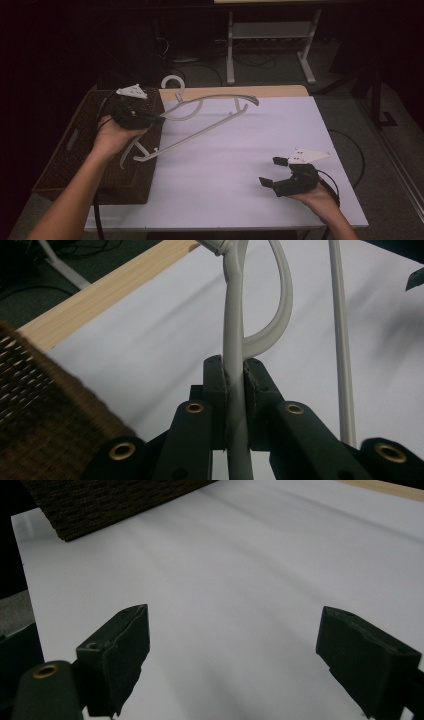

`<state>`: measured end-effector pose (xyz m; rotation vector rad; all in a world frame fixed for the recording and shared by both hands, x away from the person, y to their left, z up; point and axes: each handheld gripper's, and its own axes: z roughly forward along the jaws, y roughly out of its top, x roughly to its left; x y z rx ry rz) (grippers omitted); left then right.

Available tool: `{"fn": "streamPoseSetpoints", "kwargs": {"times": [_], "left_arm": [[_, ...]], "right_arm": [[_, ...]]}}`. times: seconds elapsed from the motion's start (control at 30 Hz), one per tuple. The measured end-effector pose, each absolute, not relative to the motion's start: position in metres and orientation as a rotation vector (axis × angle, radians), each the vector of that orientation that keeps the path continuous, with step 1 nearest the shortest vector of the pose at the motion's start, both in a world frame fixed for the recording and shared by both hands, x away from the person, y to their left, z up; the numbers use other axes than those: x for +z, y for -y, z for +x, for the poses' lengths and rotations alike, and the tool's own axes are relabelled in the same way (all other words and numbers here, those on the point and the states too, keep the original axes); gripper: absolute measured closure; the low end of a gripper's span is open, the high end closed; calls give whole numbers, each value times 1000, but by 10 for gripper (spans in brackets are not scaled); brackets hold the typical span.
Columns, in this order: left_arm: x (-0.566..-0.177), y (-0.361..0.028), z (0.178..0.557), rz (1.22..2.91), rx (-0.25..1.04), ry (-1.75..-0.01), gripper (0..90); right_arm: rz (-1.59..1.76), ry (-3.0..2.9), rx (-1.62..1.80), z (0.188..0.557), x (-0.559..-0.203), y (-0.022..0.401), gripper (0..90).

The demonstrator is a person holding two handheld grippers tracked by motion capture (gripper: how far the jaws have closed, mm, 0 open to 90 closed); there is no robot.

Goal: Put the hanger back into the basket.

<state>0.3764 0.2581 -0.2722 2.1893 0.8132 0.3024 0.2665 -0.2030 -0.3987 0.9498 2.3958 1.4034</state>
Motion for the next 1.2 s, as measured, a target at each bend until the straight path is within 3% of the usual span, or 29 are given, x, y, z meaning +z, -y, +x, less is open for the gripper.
{"fn": "streamPoseSetpoints", "kwargs": {"times": [0.5,1.2], "left_arm": [[-246,-320,367,2116,367,-903,828],[-253,-414,357,2061,468,-1083,828]], "right_arm": [[964,-2350,1420,267,-397,207,124],[973,-2354,1398,269,-401,207,125]]}}
